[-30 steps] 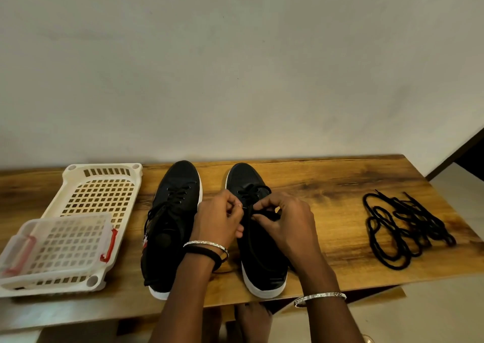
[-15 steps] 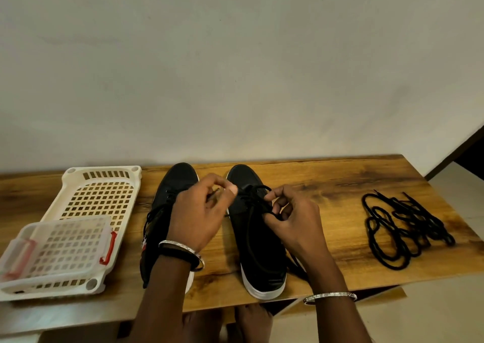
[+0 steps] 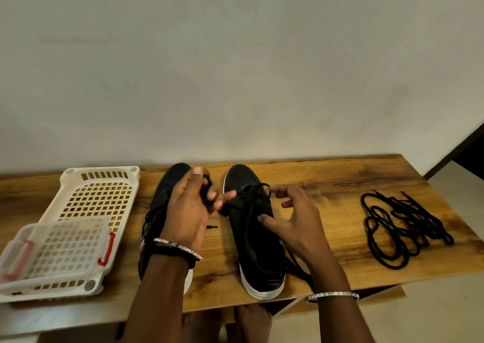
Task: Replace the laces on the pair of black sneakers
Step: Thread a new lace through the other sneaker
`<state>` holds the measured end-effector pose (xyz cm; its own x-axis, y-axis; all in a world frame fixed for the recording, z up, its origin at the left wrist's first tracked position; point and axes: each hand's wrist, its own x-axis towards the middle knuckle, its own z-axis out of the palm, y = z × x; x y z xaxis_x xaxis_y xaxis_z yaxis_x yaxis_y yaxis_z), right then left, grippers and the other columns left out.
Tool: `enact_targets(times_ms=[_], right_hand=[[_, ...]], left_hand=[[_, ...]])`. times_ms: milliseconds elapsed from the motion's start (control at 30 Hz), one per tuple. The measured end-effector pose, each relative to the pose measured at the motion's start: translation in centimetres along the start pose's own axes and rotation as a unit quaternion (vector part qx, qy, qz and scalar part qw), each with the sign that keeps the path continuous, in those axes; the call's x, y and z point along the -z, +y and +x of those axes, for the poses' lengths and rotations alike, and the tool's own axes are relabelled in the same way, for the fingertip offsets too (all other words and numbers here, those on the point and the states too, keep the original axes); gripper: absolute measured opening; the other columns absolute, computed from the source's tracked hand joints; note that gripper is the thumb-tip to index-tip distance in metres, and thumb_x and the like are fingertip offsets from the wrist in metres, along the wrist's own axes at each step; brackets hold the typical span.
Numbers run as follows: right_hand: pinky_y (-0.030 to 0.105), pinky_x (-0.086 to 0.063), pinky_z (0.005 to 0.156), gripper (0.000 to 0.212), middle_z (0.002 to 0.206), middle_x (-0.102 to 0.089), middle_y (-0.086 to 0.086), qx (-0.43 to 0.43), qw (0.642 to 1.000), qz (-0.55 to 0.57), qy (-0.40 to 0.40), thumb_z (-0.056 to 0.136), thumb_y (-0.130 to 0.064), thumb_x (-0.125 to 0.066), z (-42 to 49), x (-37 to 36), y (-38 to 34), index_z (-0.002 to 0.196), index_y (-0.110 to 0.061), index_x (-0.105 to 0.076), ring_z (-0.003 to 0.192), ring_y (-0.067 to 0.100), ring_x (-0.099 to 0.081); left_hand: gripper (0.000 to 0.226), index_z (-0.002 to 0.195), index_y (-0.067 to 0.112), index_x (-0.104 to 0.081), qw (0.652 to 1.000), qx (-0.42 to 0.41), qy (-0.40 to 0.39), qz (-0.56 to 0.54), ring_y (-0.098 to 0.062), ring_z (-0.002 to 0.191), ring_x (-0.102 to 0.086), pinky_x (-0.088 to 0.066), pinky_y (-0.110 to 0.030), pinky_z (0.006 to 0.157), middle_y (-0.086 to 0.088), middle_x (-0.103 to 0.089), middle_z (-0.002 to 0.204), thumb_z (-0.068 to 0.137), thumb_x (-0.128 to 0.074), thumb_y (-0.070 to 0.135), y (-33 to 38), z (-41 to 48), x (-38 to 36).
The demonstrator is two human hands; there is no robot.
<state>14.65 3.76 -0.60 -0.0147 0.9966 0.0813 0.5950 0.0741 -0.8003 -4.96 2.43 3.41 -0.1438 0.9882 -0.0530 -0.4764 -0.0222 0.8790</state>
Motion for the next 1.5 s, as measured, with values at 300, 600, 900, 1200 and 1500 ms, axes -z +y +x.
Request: enact_targets(times_ms=[300,600,900,1200,1500], right_hand=[[0.012,-0.049,0.056,0.057,0.088,-0.07,-0.005,-0.042,0.995,0.074,-0.052,0.076,-0.022,-0.087,-0.1,0.2,0.2,0.122,-0.038,-0.057,0.073,0.0,-0.067],[0.024,-0.058,0.063,0.052,0.083,-0.069,0.003,-0.078,0.983,0.152,-0.064,0.07,-0.017,-0.091,-0.1,0.4,0.5,0.113,-0.028,-0.064,0.072,0.01,-0.067],[0.029,-0.059,0.065,0.051,0.079,-0.068,0.005,-0.107,0.969,0.207,-0.084,0.065,-0.019,-0.094,-0.1,0.7,0.8,0.108,-0.022,-0.068,0.077,0.019,-0.071],[0.036,-0.058,0.084,0.017,0.09,-0.078,0.003,-0.107,0.96,0.243,-0.089,0.079,-0.019,-0.084,-0.1,0.9,1.3,0.094,-0.014,-0.079,0.092,0.019,-0.074],[0.023,-0.054,0.069,0.009,0.083,-0.076,0.0,-0.103,0.979,0.171,-0.046,0.091,-0.019,-0.074,-0.1,0.4,1.1,0.084,-0.016,-0.073,0.074,0.012,-0.074]], left_hand=[[0.018,0.09,0.037,-0.071,0.73,-0.032,-0.05,0.681,-0.005,0.082,-0.062,-0.049,-0.024,0.068,0.018,-0.059,0.081,0.083,-0.07,0.054,-0.6,-0.6,0.4],[0.038,0.068,0.02,-0.064,0.957,-0.005,0.013,0.29,-0.014,0.084,-0.062,-0.042,-0.032,0.079,0.0,-0.065,0.084,0.101,-0.047,0.025,-0.4,0.0,-0.5],[0.024,0.082,0.02,-0.056,0.904,-0.083,0.07,0.414,-0.009,0.05,-0.048,-0.043,-0.025,0.049,0.006,-0.052,0.058,0.089,-0.067,0.04,-0.2,0.0,1.2],[0.018,0.086,0.03,-0.068,0.721,-0.055,-0.041,0.689,-0.011,0.084,-0.057,-0.043,-0.027,0.068,0.011,-0.055,0.093,0.094,-0.059,0.044,-2.2,-0.1,0.0],[0.034,0.068,0.012,-0.053,0.973,0.109,0.044,0.201,-0.023,0.1,-0.068,-0.051,-0.036,0.09,-0.005,-0.077,0.095,0.1,-0.049,0.023,-2.7,0.7,-0.3]])
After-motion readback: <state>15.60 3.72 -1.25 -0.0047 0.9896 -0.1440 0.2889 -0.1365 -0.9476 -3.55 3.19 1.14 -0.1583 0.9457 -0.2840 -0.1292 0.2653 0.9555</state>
